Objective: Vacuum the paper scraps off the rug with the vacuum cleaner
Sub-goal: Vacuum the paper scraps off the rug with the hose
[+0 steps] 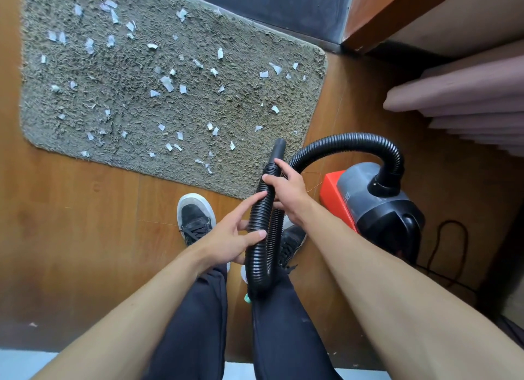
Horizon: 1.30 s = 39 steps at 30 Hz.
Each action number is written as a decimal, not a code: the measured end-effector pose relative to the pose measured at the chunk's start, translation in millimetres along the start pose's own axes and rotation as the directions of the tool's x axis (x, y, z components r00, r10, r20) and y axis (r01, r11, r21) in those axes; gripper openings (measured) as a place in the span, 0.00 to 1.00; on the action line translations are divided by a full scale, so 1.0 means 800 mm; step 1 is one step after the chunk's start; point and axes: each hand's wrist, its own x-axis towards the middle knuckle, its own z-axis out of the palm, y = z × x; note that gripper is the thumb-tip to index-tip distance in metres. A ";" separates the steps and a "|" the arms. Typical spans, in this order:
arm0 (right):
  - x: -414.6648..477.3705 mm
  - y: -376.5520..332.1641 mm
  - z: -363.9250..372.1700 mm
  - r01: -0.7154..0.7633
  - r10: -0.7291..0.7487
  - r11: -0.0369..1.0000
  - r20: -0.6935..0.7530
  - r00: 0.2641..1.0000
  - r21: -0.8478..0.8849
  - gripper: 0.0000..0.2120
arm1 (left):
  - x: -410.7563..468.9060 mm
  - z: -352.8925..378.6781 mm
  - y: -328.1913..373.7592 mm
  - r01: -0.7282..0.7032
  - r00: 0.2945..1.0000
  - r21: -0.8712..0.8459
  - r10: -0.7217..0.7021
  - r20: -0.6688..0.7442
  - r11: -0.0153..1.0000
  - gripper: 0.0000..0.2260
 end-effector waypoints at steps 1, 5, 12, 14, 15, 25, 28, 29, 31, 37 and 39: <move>0.002 -0.001 -0.004 0.010 -0.009 1.000 -0.022 1.000 0.006 0.27 | 0.004 0.002 0.003 0.000 1.000 0.013 0.000 0.003 1.000 0.30; 0.010 -0.005 -0.020 0.040 -0.038 0.999 -0.084 0.996 0.027 0.27 | 0.022 0.011 0.014 -0.008 1.000 0.062 0.007 0.016 0.998 0.30; 0.021 -0.013 -0.031 0.074 -0.073 0.997 -0.093 0.993 0.011 0.27 | 0.037 0.018 0.025 0.005 1.000 0.070 -0.007 0.025 0.998 0.30; 0.022 -0.014 -0.026 0.061 -0.059 0.998 -0.090 0.994 0.019 0.28 | 0.038 0.012 0.027 0.007 1.000 0.094 -0.009 0.026 0.996 0.30; 0.022 -0.015 -0.023 0.054 -0.052 0.998 -0.088 0.995 0.024 0.28 | 0.037 0.009 0.028 0.006 1.000 0.107 -0.009 0.027 0.994 0.30; 0.011 -0.010 0.010 0.021 -0.021 1.000 0.060 0.998 -0.015 0.28 | 0.005 -0.017 0.012 0.004 1.000 0.021 -0.004 0.014 1.000 0.31; 0.012 -0.011 0.025 0.015 -0.011 0.999 0.101 0.995 -0.041 0.29 | -0.002 -0.024 0.005 0.004 1.000 -0.001 -0.004 -0.004 1.000 0.31; 0.013 -0.012 0.030 0.018 -0.012 0.999 0.114 0.993 -0.050 0.29 | -0.004 -0.027 0.004 0.001 1.000 -0.004 -0.001 -0.012 1.000 0.31; 0.015 -0.015 0.042 0.027 -0.019 0.998 0.128 0.992 -0.061 0.29 | -0.008 -0.034 0.003 -0.004 1.000 -0.029 0.003 -0.025 1.000 0.30; 0.012 -0.020 0.057 0.034 -0.033 0.999 0.092 0.995 -0.002 0.29 | -0.013 -0.052 0.013 -0.022 0.999 -0.028 0.021 -0.027 0.999 0.31; 0.010 -0.022 0.055 0.042 -0.043 0.999 0.068 0.997 0.018 0.29 | -0.013 -0.053 0.017 -0.018 1.000 -0.011 0.018 -0.021 1.000 0.31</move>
